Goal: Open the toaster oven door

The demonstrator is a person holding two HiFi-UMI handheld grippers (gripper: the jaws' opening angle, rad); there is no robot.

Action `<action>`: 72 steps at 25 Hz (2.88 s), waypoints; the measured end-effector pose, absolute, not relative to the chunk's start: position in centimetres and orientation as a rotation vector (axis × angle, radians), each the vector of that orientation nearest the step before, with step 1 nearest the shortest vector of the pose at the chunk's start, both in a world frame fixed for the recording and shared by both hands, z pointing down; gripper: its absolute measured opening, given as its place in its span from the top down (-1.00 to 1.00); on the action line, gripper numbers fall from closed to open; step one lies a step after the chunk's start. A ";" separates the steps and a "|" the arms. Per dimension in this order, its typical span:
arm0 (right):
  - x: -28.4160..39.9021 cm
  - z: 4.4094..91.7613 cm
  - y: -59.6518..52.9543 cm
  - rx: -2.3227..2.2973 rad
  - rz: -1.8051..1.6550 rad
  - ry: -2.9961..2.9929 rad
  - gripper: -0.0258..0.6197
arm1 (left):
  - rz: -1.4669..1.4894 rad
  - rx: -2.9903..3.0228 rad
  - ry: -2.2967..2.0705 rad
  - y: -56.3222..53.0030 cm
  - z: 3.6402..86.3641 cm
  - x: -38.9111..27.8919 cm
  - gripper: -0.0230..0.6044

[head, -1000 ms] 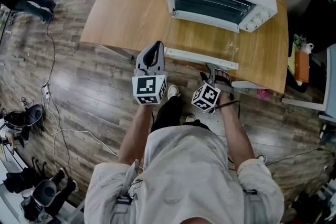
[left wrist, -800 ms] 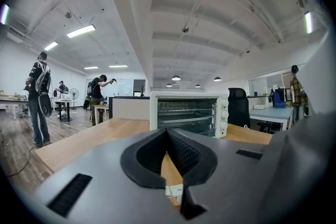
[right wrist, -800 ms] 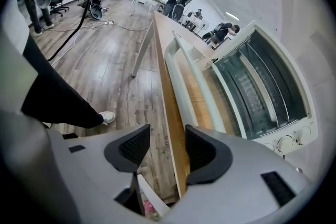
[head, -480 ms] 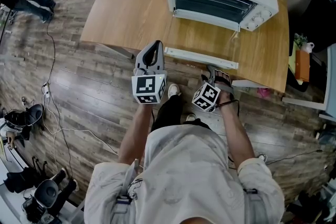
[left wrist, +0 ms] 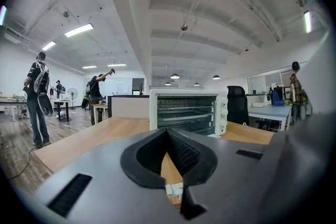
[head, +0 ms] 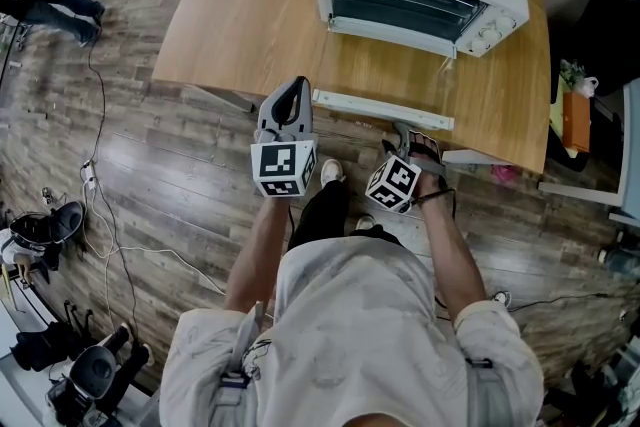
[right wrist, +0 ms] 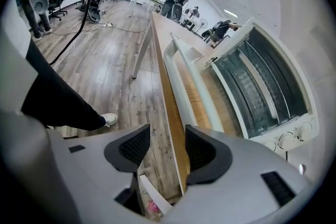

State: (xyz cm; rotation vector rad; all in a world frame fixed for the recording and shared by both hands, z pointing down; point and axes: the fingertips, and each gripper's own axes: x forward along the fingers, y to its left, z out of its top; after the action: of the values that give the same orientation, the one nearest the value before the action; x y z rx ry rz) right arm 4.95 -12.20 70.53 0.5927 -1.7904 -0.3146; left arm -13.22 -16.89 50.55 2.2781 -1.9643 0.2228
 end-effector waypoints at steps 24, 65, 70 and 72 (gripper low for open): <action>4.0 60.0 -17.1 0.950 0.193 -2.108 0.23 | 0.213 2.417 -1.783 -23.8 51.4 -11.2 0.91; 9.5 44.6 -29.8 1.673 0.056 -2.220 0.27 | 0.106 2.575 -1.806 -30.1 44.7 -17.5 0.91; 10.1 42.3 -30.2 1.750 0.001 -2.300 0.27 | 0.090 2.569 -1.875 -30.4 42.9 -19.0 0.91; 10.2 41.1 -30.1 1.798 -0.031 -2.367 0.28 | 0.066 2.552 -1.914 -30.5 42.1 -19.6 0.91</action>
State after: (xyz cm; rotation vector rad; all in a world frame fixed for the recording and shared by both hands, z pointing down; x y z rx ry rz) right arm 10.17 -30.08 41.10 1.7983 -2.3666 -0.0306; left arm -19.65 -30.51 42.09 2.5521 -1.9144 0.0658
